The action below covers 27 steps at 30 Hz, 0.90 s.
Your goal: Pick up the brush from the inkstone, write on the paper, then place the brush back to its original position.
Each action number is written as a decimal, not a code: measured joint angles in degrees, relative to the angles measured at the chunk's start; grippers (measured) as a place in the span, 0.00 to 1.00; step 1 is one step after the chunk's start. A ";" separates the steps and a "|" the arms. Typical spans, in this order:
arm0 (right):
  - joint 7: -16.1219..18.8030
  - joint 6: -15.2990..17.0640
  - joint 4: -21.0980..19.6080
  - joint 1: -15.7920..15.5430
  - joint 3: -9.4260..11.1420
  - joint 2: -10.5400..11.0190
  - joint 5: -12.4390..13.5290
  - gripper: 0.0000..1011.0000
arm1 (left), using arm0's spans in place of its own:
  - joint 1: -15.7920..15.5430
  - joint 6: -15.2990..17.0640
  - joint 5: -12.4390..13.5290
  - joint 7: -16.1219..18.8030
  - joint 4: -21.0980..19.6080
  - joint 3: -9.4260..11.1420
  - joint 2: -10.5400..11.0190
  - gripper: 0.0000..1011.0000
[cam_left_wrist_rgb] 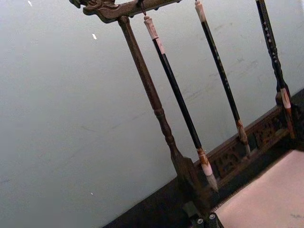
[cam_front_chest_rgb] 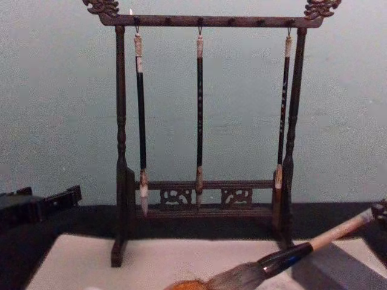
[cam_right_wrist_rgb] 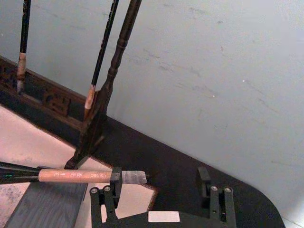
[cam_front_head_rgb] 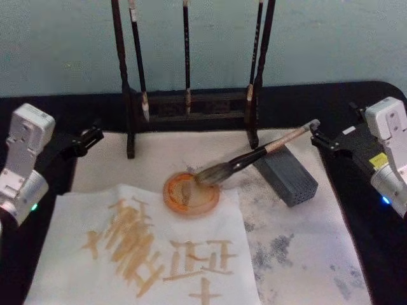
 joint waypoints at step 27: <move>6.72 0.65 -9.87 -12.95 13.52 -6.34 26.04 1.00 | 0.00 0.00 0.00 0.00 0.00 0.00 0.00 0.99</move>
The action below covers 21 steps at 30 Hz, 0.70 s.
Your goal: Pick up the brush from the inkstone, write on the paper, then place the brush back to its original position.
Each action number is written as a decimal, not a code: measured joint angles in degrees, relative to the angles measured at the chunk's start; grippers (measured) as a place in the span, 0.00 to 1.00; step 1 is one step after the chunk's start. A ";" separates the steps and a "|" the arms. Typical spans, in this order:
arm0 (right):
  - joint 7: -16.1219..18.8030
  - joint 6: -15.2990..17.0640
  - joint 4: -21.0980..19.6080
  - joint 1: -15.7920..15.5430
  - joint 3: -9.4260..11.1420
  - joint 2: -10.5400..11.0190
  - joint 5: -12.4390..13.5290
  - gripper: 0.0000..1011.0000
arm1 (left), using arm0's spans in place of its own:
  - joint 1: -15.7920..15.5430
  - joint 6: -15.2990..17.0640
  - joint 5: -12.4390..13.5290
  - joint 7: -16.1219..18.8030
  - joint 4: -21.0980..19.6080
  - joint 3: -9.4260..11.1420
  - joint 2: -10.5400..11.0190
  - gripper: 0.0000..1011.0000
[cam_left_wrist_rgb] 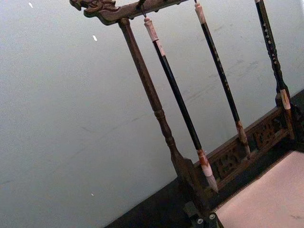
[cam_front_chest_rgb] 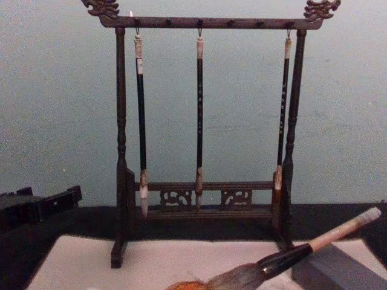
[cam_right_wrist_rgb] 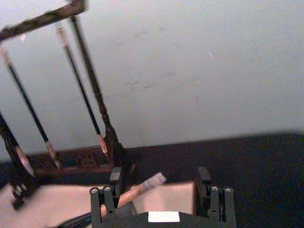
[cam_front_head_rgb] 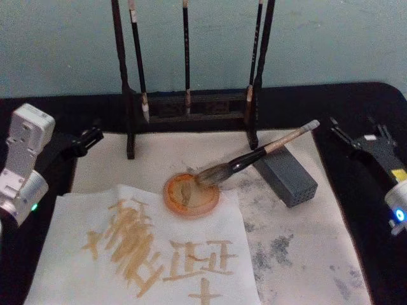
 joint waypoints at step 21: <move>13.20 9.85 12.98 4.37 6.06 -12.71 31.01 1.00 | 0.00 0.00 0.00 0.00 0.00 0.00 0.00 0.99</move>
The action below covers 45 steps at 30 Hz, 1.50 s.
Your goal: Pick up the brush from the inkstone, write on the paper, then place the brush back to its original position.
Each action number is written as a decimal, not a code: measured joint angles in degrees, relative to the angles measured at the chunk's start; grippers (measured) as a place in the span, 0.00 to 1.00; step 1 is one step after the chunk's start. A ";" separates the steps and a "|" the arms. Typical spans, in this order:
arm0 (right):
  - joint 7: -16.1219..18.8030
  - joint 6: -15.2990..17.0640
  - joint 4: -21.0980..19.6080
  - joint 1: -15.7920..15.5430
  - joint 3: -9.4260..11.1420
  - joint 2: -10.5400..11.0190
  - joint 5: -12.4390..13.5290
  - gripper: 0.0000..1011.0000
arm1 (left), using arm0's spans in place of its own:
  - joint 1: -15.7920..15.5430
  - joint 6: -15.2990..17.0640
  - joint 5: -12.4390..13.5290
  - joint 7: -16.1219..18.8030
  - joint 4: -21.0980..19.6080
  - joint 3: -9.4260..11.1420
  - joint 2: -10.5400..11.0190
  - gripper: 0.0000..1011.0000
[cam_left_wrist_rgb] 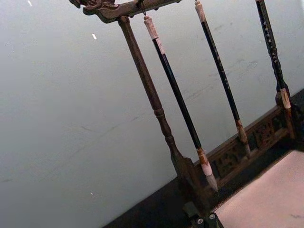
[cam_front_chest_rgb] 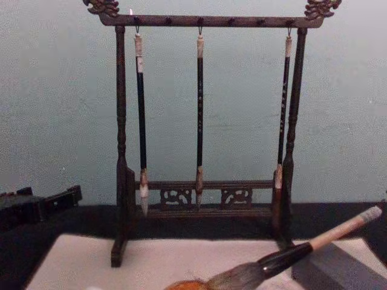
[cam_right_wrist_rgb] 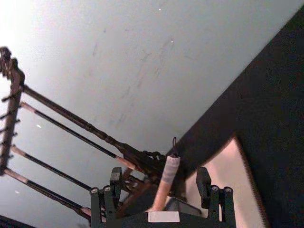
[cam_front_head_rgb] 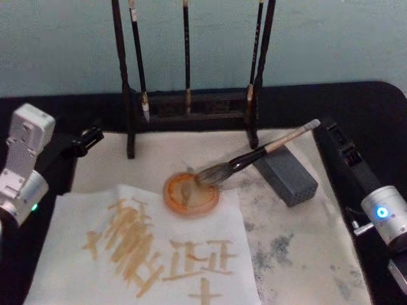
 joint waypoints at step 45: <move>-12.44 4.85 6.31 11.50 -7.23 0.89 7.45 1.00 | 0.00 0.00 0.00 0.00 0.00 0.00 0.00 0.99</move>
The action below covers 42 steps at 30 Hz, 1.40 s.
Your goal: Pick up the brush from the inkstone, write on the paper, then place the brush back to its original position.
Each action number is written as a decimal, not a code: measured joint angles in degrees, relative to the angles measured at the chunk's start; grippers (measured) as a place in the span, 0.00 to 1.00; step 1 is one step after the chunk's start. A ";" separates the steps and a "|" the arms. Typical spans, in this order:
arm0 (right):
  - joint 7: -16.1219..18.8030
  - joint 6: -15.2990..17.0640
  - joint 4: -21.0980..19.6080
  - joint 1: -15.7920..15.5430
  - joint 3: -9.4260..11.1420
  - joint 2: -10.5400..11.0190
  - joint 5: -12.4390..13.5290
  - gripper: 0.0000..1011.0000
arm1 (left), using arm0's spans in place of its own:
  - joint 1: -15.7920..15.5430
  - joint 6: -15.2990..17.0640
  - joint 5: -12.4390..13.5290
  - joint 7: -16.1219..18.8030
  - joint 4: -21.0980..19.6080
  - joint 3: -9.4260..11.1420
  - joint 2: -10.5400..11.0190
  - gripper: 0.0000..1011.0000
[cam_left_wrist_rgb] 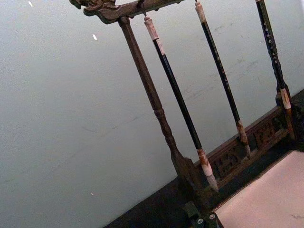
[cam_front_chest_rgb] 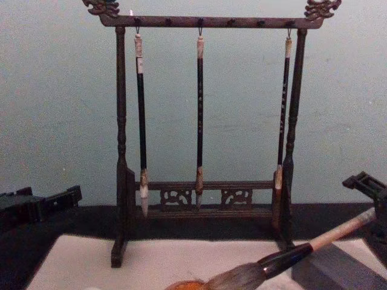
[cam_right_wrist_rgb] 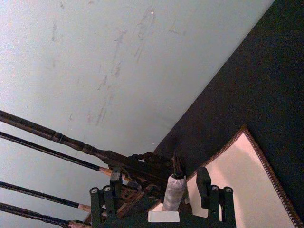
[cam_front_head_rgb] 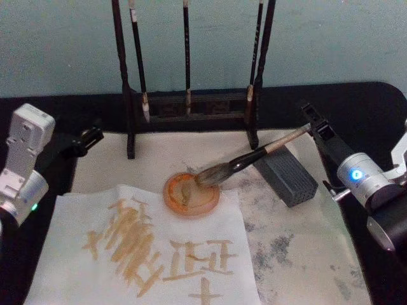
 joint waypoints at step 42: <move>0.48 -0.25 0.31 0.07 -0.08 0.00 0.15 0.19 | 0.00 0.00 0.00 0.00 0.00 0.00 0.00 0.99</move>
